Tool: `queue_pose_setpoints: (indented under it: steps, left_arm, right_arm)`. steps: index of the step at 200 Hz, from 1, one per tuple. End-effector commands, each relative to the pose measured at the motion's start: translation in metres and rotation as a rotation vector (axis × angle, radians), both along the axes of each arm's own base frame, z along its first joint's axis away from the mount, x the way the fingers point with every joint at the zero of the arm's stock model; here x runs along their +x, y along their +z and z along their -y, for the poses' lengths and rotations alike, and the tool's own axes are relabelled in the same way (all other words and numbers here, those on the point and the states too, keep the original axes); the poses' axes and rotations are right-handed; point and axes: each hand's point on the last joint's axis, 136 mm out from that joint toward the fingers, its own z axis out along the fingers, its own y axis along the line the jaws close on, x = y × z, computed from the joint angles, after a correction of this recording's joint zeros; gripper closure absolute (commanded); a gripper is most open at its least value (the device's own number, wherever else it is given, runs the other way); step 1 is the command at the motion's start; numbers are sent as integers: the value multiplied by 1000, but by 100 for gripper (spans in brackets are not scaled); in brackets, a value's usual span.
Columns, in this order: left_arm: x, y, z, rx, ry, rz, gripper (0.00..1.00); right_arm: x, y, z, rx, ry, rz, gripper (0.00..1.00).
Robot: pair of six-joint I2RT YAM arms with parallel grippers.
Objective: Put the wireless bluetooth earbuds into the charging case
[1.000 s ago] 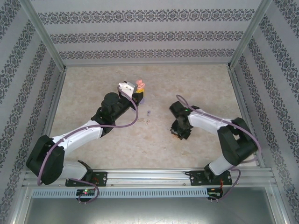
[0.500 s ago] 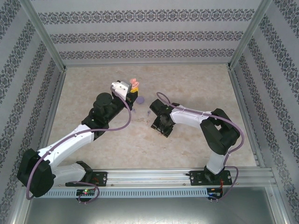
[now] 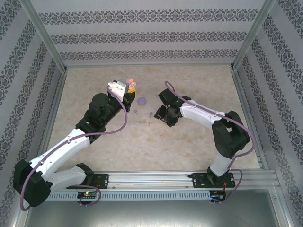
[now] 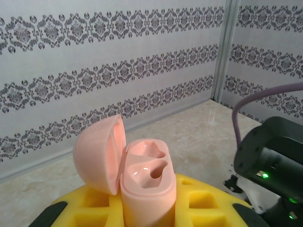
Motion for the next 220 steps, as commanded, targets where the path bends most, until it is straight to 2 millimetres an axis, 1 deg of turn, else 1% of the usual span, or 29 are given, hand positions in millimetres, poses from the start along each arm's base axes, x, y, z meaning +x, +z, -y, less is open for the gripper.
queue_pose_setpoints:
  steps: [1,26,53,96,124,159,206,220]
  left_arm:
    - [0,13,-8,-24,28,-2,100]
    - [0,12,-9,-24,31,-13,100]
    - [2,9,-9,-21,37,-21,100]
    - [6,4,-5,-17,33,-36,100]
    - [8,5,-4,-19,33,-33,100]
    - [9,5,-3,-21,30,-31,100]
    - [10,1,-2,-21,26,-32,100]
    - [10,1,-2,-20,28,-31,100]
  right_arm:
    - [-1,-13,-9,-1,73,-23,45]
    - [-2,-29,-6,-14,68,-52,46]
    - [-10,-44,-4,-11,63,-82,47]
    - [-27,-58,0,-14,70,-122,48]
    - [-40,-60,3,-18,75,-134,49]
    - [-62,-59,6,-21,83,-144,49]
    - [-94,-53,6,-23,104,-153,49]
    - [-101,-48,4,-13,111,-147,49]
